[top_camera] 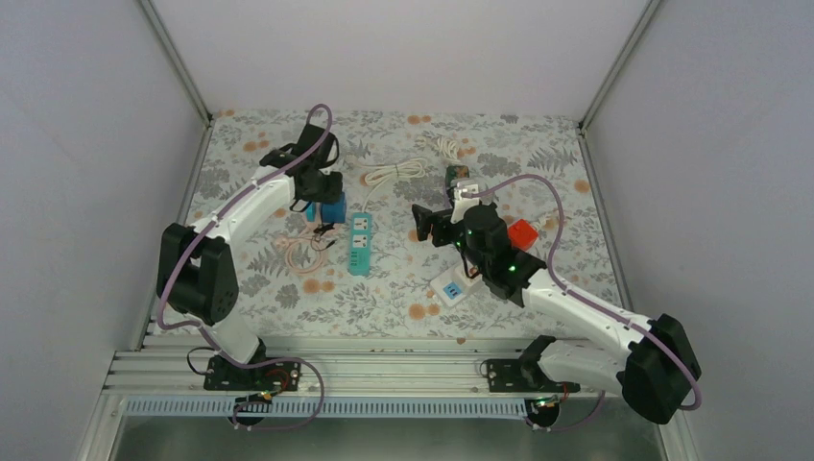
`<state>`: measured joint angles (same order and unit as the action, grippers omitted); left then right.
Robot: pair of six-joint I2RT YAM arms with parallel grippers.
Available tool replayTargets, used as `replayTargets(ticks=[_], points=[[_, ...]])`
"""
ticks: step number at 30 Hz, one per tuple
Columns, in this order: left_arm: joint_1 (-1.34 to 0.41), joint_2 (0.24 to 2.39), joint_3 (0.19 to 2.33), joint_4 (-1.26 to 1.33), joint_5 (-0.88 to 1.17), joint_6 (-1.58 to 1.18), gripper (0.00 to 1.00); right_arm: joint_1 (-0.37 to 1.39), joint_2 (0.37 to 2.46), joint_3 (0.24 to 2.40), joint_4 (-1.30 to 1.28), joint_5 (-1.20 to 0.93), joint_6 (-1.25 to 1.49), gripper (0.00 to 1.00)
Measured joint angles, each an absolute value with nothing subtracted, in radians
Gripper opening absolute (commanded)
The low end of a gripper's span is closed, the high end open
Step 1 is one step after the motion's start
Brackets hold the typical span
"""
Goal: Insert the plug
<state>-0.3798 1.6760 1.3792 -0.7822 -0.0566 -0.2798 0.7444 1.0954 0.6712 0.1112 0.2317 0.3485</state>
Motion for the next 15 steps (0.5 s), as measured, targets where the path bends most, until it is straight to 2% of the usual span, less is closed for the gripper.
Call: replayTargets(ticks=[15], points=[[-0.389, 1.657, 1.375, -0.743, -0.083, -0.276, 0.08, 0.738, 1.126, 0.671, 0.112, 0.213, 0.349, 0.99]])
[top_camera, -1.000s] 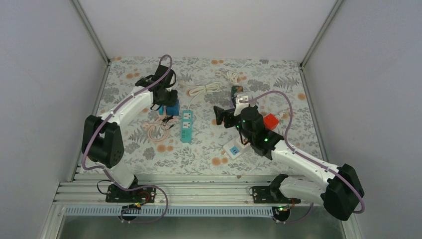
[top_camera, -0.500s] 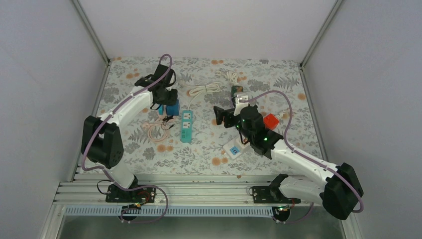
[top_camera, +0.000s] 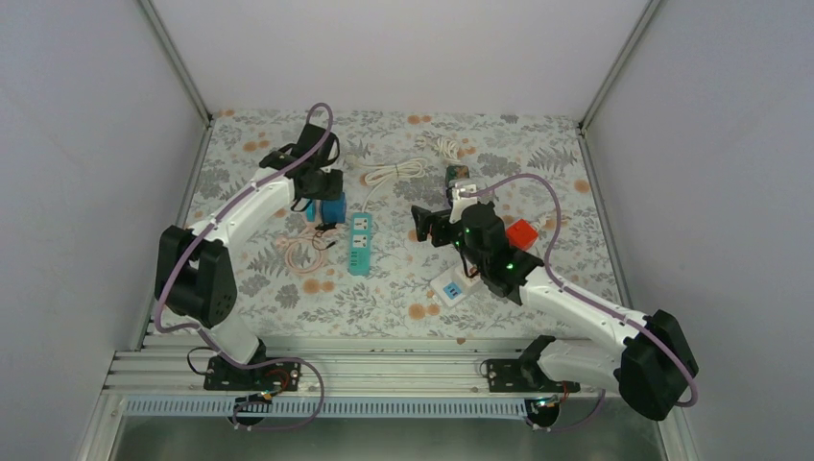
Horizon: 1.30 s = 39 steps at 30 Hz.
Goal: Insert the plug
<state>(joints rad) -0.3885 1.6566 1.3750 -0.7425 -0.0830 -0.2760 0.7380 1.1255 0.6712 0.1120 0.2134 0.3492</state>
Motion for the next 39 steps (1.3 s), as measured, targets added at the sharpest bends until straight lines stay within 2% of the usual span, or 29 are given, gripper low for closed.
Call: replayTargets(ticks=[25, 39], points=[[-0.389, 1.668, 1.319, -0.673, -0.081, -0.277, 0.08, 0.731, 1.133, 0.658, 0.112, 0.213, 0.350, 1.00], [-0.414, 1.703, 1.373, -0.743, -0.156, -0.333, 0.07, 0.730, 1.139, 0.657, 0.112, 0.213, 0.350, 1.00]])
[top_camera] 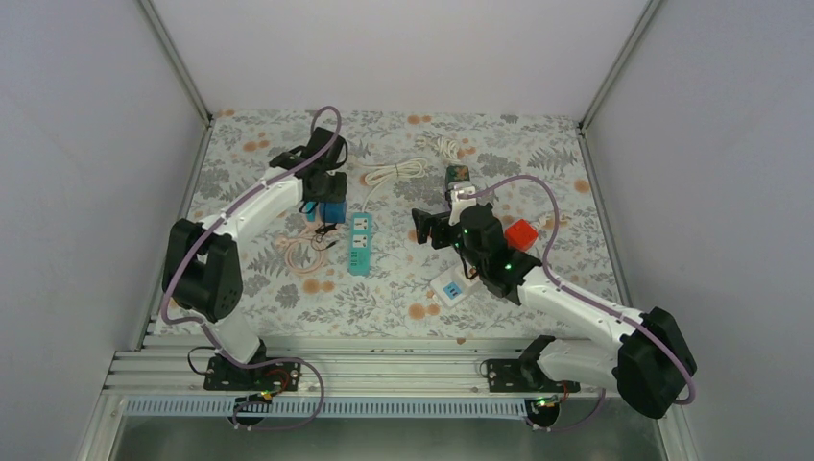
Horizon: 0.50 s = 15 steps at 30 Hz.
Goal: Insert the plug
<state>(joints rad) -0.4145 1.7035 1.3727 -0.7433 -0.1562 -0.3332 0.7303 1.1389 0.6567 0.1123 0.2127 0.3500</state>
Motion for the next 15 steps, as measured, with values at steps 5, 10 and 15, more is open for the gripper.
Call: replayTargets(ticks=[5, 10, 15], points=[[-0.426, 1.727, 1.395, -0.767, -0.194, -0.357, 0.07, 0.728, 1.143, 0.656, 0.113, 0.211, 0.350, 1.00], [-0.448, 1.744, 1.412, -0.783, -0.237, -0.371, 0.07, 0.725, 1.146, 0.656, 0.113, 0.210, 0.351, 1.00], [-0.452, 1.738, 1.389, -0.758, -0.244, -0.375, 0.06, 0.725, 1.147, 0.656, 0.115, 0.209, 0.351, 0.99]])
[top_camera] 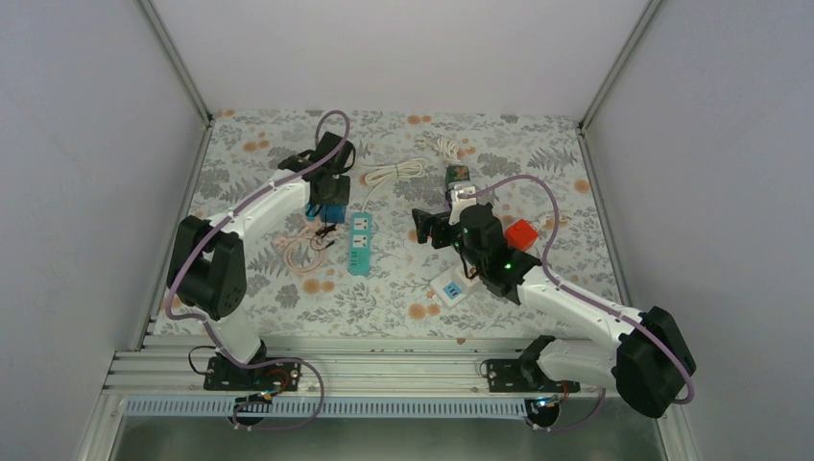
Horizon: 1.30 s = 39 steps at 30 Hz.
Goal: Insert the plug
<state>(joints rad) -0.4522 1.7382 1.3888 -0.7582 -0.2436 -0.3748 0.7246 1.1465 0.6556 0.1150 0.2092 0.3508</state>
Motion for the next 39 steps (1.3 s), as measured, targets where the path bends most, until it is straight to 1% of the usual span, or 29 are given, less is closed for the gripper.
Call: replayTargets(ticks=[9, 12, 17, 21, 23, 27, 30, 31, 34, 39], points=[[-0.440, 1.710, 1.277, -0.640, -0.213, -0.374, 0.06, 0.724, 1.147, 0.656, 0.117, 0.205, 0.351, 1.00], [-0.439, 1.710, 1.276, -0.635, -0.211, -0.374, 0.09, 0.724, 1.147, 0.656, 0.118, 0.204, 0.351, 0.99], [-0.439, 1.707, 1.293, -0.645, -0.212, -0.373, 0.33, 0.722, 1.147, 0.656, 0.117, 0.204, 0.353, 1.00], [-0.431, 1.715, 1.304, -0.682, -0.206, -0.372, 0.64, 0.717, 1.147, 0.663, 0.091, 0.208, 0.361, 1.00], [-0.423, 1.720, 1.305, -0.716, -0.209, -0.372, 0.73, 0.716, 1.146, 0.678, 0.065, 0.218, 0.368, 1.00], [-0.415, 1.671, 1.311, -0.734, -0.209, -0.366, 0.85, 0.709, 1.136, 0.717, 0.015, 0.250, 0.377, 1.00], [-0.415, 1.567, 1.311, -0.725, -0.202, -0.362, 0.93, 0.697, 1.118, 0.750, -0.031, 0.287, 0.386, 1.00], [-0.415, 1.522, 1.310, -0.714, -0.199, -0.360, 0.98, 0.693, 1.112, 0.757, -0.041, 0.299, 0.387, 1.00], [-0.416, 1.378, 1.288, -0.665, -0.198, -0.352, 1.00, 0.679, 1.079, 0.778, -0.105, 0.353, 0.385, 1.00], [-0.400, 1.113, 1.164, -0.597, -0.209, -0.340, 1.00, 0.664, 0.979, 0.836, -0.272, 0.443, 0.387, 1.00]])
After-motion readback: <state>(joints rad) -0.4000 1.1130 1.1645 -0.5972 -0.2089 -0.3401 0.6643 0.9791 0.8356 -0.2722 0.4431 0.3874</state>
